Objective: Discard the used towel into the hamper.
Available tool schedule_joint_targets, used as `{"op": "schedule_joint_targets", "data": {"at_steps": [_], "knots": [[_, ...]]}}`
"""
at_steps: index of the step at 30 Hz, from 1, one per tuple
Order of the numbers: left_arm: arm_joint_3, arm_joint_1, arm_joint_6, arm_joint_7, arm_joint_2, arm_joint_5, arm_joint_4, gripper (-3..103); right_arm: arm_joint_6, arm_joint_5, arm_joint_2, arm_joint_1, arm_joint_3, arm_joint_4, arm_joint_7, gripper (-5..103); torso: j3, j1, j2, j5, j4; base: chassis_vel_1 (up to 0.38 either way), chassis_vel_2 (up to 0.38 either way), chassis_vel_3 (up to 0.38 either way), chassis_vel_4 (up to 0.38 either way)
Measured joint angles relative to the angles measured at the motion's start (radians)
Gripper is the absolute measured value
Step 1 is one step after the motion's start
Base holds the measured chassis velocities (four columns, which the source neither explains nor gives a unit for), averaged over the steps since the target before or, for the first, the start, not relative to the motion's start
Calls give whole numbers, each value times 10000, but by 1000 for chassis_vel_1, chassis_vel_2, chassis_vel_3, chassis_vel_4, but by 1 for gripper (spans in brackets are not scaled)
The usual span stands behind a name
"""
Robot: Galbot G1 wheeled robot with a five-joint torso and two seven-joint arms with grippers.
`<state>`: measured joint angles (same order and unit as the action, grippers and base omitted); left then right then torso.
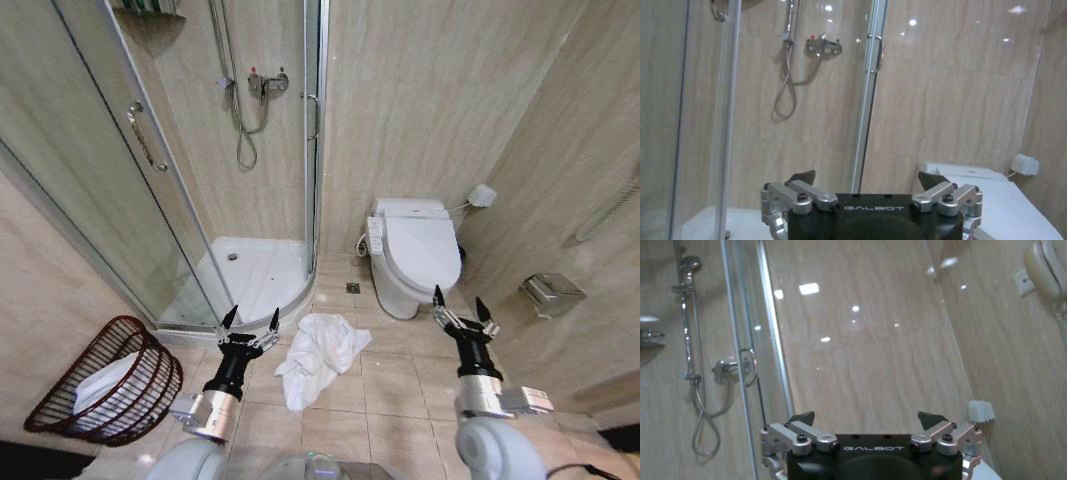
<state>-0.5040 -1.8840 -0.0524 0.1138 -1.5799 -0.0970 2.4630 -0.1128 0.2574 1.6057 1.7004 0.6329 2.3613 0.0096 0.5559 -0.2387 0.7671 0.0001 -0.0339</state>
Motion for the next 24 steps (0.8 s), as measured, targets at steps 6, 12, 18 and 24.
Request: {"op": "schedule_joint_targets", "data": {"at_steps": [6, 12, 18, 24], "knots": [[0, -1, 0, 0, 0, -1, 0, 100, -1138, -1676, 18, 659, -735, -186, 124, 100, -178, 133, -310, -1, 0, 0, 0, 0, 0], [0, 0, 0, 0, 0, 0, 0, 100, -1752, -2022, 20, 1145, -1056, -591, 244, 100, -308, 226, -532, -1, 0, 0, 0, 0, 0], [1, -1, 0, 0, -1, -1, 0, 100, -2755, -2192, 41, 1751, -1102, -1312, 513, 100, -509, 375, -883, -1, 0, 0, 0, 0, 0], [0, -1, 0, 0, 0, 0, 0, 100, -3052, -2108, 41, 2110, -1124, -1307, 576, 100, -671, 493, -1163, 0, 0, 0, 0, 0, 0]]}}
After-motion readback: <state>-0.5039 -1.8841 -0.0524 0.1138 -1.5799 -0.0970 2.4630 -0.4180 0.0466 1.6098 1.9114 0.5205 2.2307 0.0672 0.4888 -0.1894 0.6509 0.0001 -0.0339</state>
